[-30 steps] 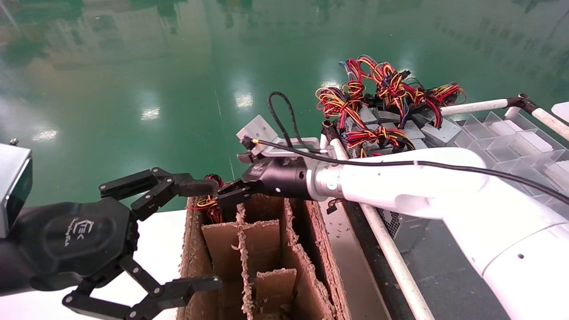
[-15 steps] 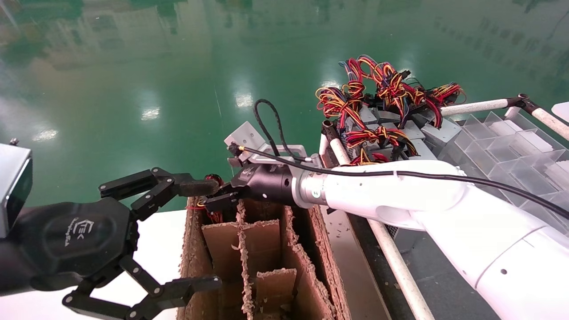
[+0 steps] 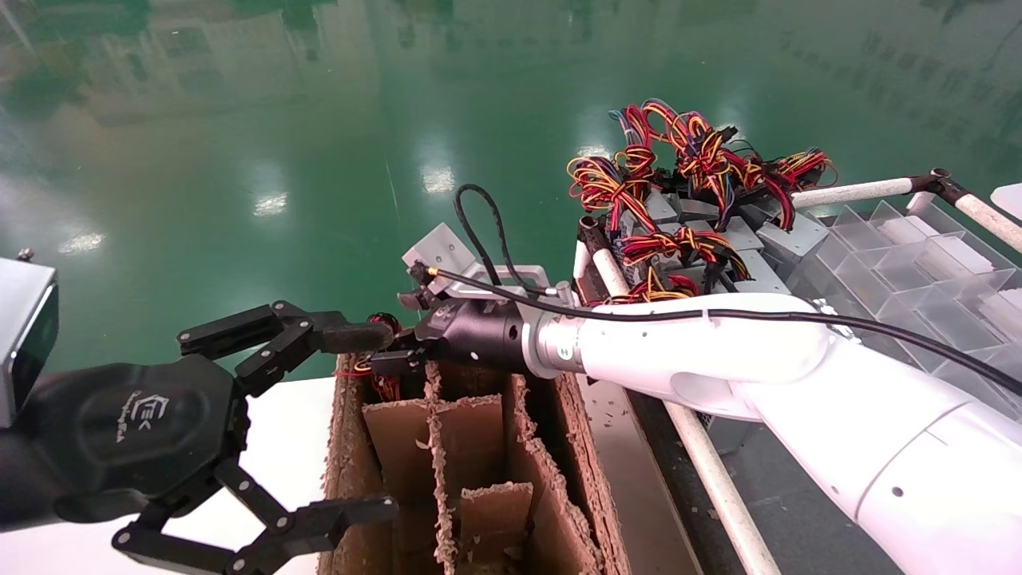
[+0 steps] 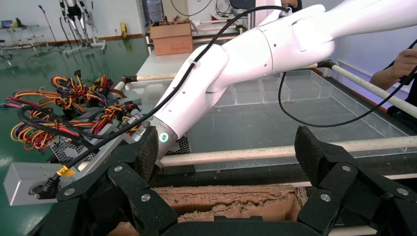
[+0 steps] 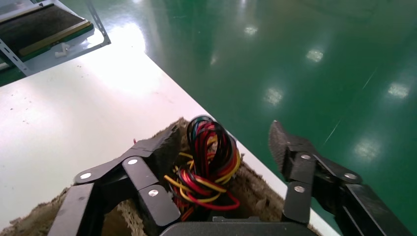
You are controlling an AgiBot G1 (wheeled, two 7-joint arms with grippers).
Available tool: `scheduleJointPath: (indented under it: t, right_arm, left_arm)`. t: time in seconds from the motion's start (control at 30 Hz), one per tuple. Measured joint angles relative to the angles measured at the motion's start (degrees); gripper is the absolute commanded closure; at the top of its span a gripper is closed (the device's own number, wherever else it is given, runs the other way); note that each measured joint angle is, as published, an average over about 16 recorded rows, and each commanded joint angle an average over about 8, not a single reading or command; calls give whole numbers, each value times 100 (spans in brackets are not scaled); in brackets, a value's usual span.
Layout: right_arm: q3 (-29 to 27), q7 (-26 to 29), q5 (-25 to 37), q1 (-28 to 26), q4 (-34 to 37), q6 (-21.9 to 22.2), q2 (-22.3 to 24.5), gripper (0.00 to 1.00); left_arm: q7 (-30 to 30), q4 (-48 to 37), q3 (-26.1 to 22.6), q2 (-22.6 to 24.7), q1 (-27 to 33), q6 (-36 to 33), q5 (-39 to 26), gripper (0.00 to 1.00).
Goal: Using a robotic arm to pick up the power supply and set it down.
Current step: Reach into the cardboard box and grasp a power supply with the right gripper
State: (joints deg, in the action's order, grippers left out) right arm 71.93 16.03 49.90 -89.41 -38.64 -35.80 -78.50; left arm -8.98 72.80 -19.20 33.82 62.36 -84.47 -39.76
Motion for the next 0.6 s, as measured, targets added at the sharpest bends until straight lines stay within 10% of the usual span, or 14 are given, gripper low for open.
scheduleJointPath:
  t: [0.6]
  right_arm:
    - [373, -383, -747, -34, 210, -151, 16, 100]
  left_arm:
    - [1, 0, -2, -1, 1, 1, 1, 0]
